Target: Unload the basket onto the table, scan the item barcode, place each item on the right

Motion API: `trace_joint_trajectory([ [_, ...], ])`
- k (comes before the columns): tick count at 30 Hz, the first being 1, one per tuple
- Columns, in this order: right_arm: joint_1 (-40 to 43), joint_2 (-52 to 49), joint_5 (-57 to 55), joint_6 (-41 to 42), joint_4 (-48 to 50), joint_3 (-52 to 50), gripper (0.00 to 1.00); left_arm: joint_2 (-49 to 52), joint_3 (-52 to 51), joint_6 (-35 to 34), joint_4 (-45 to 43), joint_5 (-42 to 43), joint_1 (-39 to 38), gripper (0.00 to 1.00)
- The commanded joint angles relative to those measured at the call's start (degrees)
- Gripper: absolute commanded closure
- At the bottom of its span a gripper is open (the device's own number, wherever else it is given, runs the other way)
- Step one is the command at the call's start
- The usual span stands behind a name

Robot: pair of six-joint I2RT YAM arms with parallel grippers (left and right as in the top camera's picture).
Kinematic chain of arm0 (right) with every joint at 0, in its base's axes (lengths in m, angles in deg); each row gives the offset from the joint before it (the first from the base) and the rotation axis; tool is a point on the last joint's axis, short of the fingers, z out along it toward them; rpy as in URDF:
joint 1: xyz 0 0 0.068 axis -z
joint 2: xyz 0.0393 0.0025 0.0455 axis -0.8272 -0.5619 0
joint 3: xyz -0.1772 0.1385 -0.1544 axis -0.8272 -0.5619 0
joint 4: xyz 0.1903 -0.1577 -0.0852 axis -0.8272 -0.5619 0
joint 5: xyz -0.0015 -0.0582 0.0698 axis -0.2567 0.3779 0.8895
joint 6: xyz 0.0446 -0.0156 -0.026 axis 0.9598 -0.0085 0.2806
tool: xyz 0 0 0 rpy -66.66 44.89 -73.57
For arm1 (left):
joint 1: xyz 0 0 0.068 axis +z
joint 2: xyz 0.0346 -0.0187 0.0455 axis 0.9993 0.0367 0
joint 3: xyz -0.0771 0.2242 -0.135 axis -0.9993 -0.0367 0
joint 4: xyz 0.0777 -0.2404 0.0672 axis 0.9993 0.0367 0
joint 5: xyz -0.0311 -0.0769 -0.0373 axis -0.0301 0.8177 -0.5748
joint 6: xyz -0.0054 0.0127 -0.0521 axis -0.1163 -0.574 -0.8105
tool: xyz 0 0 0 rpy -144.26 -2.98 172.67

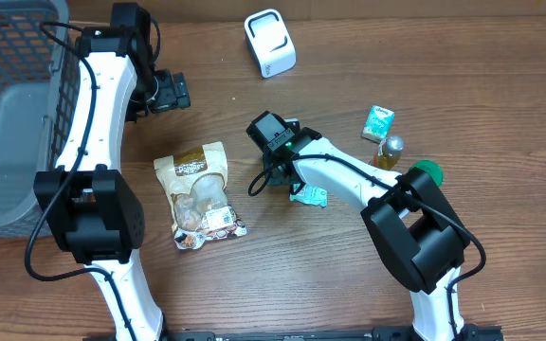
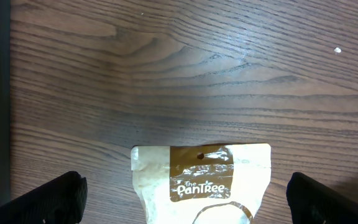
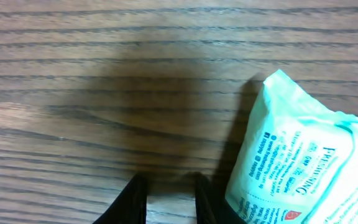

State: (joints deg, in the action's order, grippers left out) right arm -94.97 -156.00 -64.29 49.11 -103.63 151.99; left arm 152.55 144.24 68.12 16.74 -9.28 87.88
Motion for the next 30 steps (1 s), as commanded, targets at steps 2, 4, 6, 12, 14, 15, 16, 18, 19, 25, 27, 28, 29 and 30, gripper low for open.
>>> trace_joint_trajectory([
  [2, 0.02, -0.35, -4.09, 0.22, -1.16, -1.75, 0.77, -0.83, 1.29, 1.11, 0.13, -0.52, 0.00, 0.00],
  [4, 0.02, -0.35, -4.72, 0.22, -1.31, -1.75, 0.76, -0.83, 1.27, 1.11, 0.13, -0.52, 0.00, 0.00],
  [6, 0.02, -0.35, -5.11, 0.22, -1.49, -1.75, 0.76, -0.83, 1.29, 1.11, 0.13, -0.52, 0.00, 0.01],
  [12, 1.31, -0.35, -6.23, 0.22, -2.86, -1.75, 0.75, -0.83, 1.29, 1.11, 0.13, -0.52, 0.00, 0.01],
  [14, 2.34, -0.35, -6.21, 0.24, -3.52, -1.75, 0.75, -0.83, 1.27, 1.11, 0.13, -0.52, 0.00, 0.01],
  [15, 2.91, -0.35, -6.21, 0.24, -3.87, -1.75, 0.75, -0.83, 1.29, 1.11, 0.13, -0.52, 0.00, 0.00],
  [16, 3.54, -0.35, -6.21, 0.24, -4.17, -1.75, 0.75, -0.83, 1.29, 1.11, 0.13, -0.52, 0.00, 0.00],
  [18, 4.85, -0.35, -6.14, 0.26, -4.81, -1.75, 0.75, -0.83, 1.29, 1.11, 0.13, -0.52, 0.00, 0.01],
  [19, 5.60, -0.35, -5.90, 0.26, -5.11, -1.75, 0.75, -0.83, 1.29, 1.11, 0.13, -0.52, 0.00, 0.00],
  [25, 9.20, -0.35, -3.54, 0.24, -7.08, -1.75, 0.75, -0.83, 1.27, 1.11, 0.13, -0.52, 0.00, 0.01],
  [27, 10.05, -0.35, -2.56, 0.26, -7.28, -1.75, 0.75, -0.83, 1.27, 1.11, 0.13, -0.52, 0.00, 0.00],
  [28, 10.45, -0.35, -2.14, 0.26, -7.32, -1.75, 0.75, -0.83, 1.29, 1.11, 0.13, -0.52, 0.00, 0.00],
  [29, 10.75, -0.35, -1.81, 0.24, -7.32, -1.75, 0.75, -0.83, 1.29, 1.11, 0.13, -0.52, 0.00, 0.00],
  [30, 11.02, -0.35, -1.55, 0.26, -7.32, -1.75, 0.75, -0.83, 1.29, 1.11, 0.13, -0.52, 0.00, 0.00],
])
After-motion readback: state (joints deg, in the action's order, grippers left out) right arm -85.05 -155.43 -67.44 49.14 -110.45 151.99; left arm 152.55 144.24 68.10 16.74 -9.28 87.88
